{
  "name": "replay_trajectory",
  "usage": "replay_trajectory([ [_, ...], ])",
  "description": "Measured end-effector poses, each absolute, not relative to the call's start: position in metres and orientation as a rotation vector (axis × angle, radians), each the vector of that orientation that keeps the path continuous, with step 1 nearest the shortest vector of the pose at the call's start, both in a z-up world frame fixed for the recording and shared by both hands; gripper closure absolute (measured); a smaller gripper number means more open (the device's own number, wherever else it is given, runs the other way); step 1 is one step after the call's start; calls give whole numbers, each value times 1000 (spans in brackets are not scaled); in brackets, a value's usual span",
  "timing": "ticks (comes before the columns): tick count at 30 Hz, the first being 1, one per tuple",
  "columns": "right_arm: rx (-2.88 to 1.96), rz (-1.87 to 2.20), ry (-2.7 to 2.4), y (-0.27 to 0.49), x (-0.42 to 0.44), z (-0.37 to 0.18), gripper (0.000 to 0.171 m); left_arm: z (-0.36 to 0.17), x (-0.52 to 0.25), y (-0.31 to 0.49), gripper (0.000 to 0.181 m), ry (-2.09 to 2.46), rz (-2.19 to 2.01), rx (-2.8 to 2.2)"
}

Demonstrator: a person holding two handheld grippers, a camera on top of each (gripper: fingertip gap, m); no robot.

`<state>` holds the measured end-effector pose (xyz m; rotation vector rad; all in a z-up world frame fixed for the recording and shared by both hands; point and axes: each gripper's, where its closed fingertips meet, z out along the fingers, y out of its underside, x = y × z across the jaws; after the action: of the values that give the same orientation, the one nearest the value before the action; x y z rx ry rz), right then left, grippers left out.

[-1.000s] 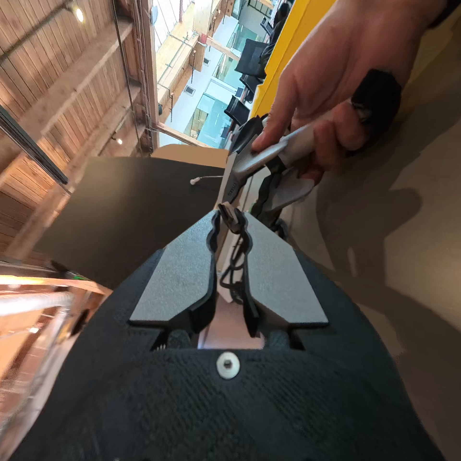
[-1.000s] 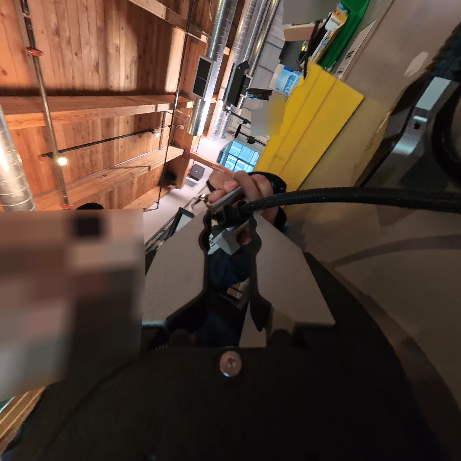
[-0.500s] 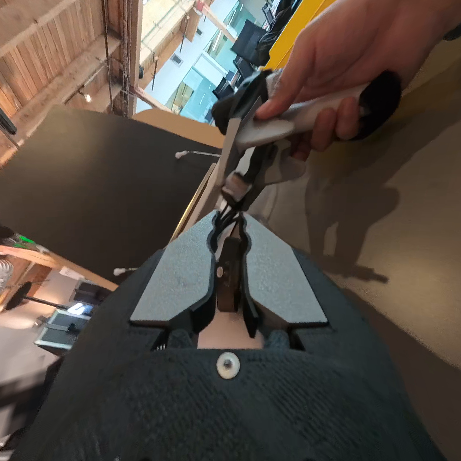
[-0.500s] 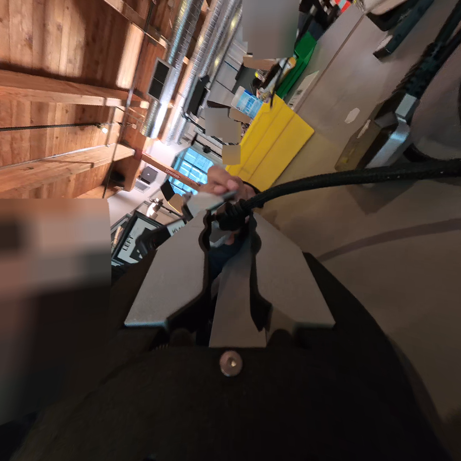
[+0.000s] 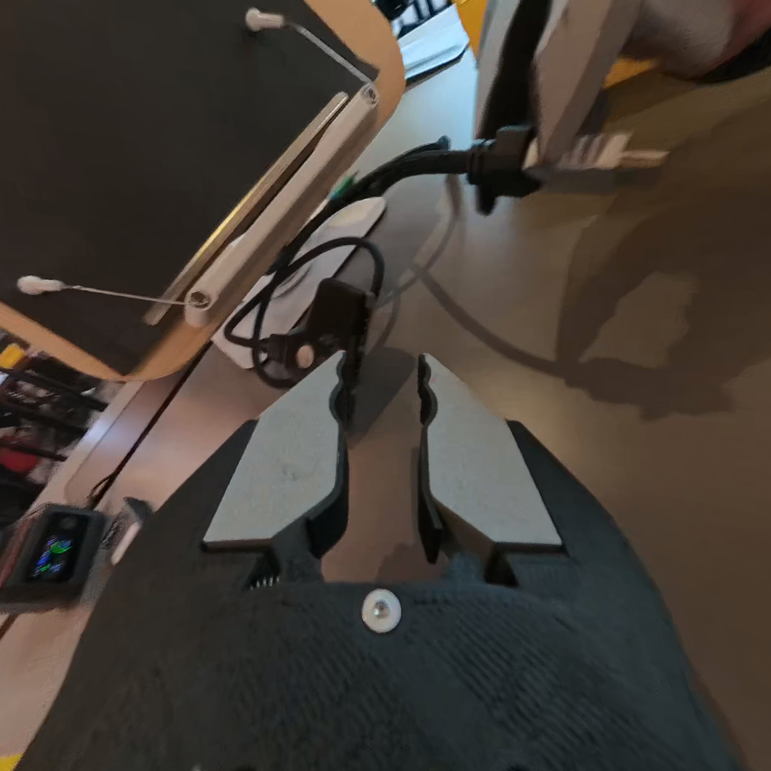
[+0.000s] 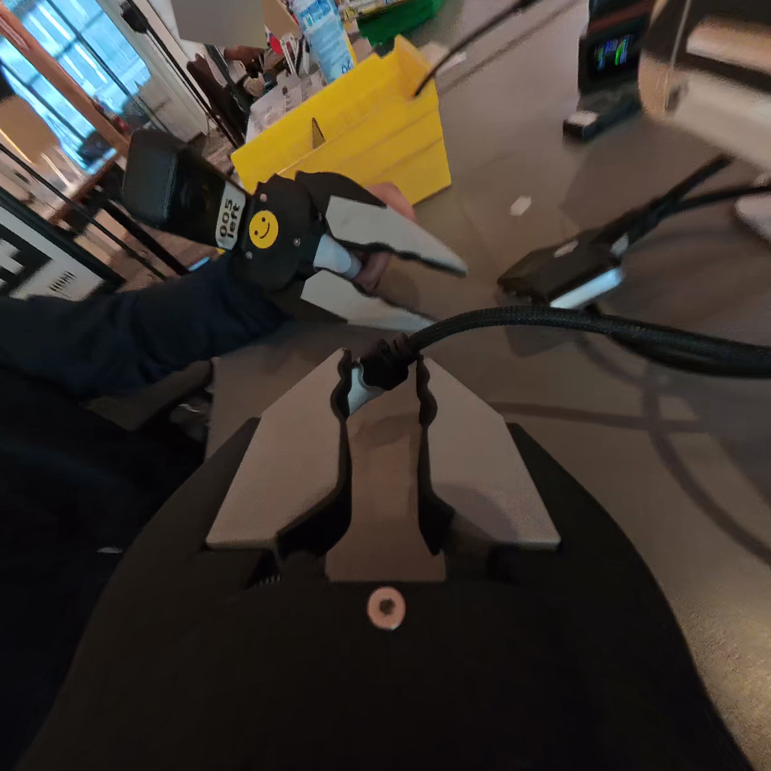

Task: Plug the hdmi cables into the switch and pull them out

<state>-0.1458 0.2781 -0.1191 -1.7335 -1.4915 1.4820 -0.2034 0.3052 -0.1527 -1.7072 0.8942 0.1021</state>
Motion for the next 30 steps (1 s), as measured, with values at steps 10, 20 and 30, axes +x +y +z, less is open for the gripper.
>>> replay_trajectory([
  [10, -1504, 1618, -1269, 284, -152, -82, 143, -114, -134, 263, 150, 813, -620, -1608],
  [20, -1498, 1437, -1248, 285, -171, -98, 143, -110, -137, 271, 157, 697, -738, -1635],
  [30, -1630, 1493, -1164, 303, -170, -115, 144, -128, -159, 285, 168, 983, 23, -1598],
])
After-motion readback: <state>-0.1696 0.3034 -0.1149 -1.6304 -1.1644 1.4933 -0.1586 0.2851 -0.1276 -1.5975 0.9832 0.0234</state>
